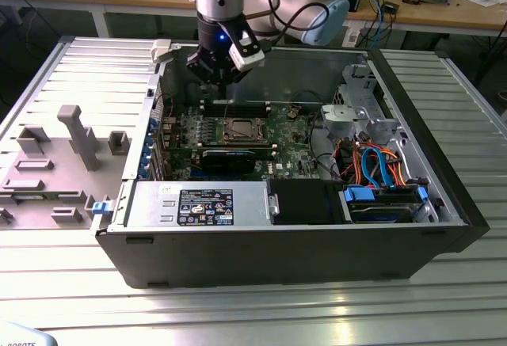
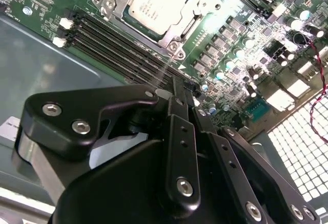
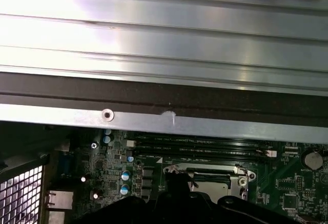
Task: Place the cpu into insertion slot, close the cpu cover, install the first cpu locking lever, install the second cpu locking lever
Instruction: 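Install the first cpu locking lever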
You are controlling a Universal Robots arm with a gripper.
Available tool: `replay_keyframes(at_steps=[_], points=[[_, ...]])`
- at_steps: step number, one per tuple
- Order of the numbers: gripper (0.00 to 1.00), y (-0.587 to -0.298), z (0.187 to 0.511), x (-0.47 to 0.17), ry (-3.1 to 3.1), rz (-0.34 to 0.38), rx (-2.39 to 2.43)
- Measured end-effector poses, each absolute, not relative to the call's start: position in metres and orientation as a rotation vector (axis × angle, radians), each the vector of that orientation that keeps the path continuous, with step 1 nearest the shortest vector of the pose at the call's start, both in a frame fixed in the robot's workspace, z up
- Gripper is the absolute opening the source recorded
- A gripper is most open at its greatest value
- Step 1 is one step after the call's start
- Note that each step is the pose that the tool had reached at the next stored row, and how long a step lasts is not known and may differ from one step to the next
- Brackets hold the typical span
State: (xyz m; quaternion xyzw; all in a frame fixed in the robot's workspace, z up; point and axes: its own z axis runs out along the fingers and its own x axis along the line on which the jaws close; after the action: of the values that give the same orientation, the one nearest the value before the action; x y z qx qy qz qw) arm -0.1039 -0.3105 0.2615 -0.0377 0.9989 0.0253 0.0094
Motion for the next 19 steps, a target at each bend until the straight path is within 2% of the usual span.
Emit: replay_keyframes(at_steps=[14, 19], points=[[0.11, -0.311, 0.26, -0.093, 3.12, 0.079, -0.107], [0.11, -0.311, 0.254, -0.09, 3.118, 0.11, -0.099]])
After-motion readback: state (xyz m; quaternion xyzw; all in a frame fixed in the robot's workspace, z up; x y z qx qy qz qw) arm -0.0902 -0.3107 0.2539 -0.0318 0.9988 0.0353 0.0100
